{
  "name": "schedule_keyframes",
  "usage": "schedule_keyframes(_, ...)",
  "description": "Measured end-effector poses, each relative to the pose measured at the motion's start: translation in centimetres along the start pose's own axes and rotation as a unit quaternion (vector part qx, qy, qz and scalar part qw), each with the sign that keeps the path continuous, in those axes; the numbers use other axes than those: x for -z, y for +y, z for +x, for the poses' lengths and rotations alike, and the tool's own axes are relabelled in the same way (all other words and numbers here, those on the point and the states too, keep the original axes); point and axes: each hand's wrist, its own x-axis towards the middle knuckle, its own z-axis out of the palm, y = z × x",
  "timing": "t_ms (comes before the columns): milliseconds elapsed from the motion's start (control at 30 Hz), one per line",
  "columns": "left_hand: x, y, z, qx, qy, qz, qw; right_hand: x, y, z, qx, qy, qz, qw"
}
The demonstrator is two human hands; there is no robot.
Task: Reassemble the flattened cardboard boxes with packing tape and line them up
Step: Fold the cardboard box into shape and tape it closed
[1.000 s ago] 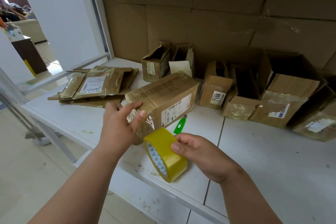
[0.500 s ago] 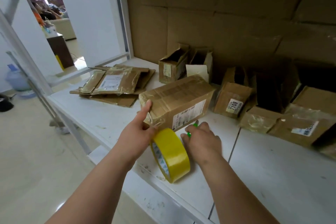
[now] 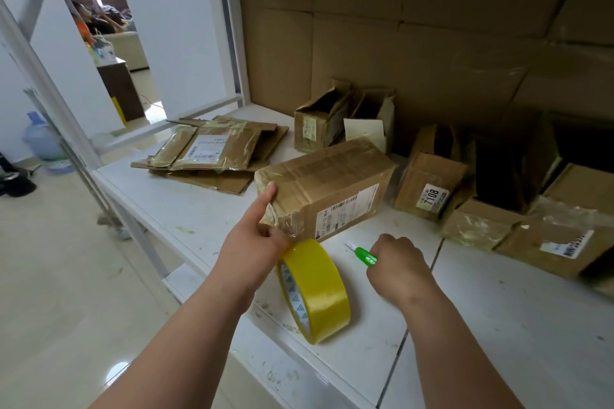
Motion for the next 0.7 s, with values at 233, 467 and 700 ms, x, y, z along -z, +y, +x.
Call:
schedule_keyframes(233,-0.3,-0.5,0.0,-0.017,0.007,-0.016,1.0,3.0,-0.4,-2.1,0.098,0.1,0.228,0.963)
schedule_keyframes(467,-0.5,-0.7,0.0,-0.025,0.004,-0.038,0.999,5.1,-3.9,-4.1,0.296,0.063,0.236,0.924)
schedule_keyframes(700,-0.4,-0.7,0.1,-0.04,0.013,-0.03,0.999,5.1,-5.2,-4.1,0.307,0.083,0.132,0.939)
